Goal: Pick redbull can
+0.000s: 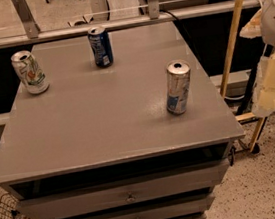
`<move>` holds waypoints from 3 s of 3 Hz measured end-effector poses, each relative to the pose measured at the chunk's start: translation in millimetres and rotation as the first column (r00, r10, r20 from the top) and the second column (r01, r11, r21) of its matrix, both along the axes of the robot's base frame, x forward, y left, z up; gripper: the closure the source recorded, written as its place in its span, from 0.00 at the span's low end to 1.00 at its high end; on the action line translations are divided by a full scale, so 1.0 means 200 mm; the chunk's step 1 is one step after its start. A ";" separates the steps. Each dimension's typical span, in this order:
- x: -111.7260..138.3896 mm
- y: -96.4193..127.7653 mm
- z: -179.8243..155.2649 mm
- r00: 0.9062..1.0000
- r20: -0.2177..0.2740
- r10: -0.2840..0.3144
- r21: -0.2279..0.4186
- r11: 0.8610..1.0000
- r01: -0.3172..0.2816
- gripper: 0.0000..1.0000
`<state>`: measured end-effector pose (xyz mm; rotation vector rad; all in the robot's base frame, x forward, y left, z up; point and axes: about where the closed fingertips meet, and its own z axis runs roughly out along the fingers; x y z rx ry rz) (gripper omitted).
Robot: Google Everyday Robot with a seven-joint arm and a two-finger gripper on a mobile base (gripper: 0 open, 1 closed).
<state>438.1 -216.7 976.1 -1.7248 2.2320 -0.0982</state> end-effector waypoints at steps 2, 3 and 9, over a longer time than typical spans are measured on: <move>0.07 0.08 -0.03 0.999 0.019 0.034 0.098 0.995 -0.036 0.00; 0.22 0.20 -0.07 0.993 0.053 0.110 0.284 0.951 -0.121 0.00; 0.49 0.57 -0.26 0.957 -0.018 0.288 0.460 0.853 -0.248 0.18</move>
Offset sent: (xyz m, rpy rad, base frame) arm 0.0517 0.0522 -0.0202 0.3653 -0.0439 0.1301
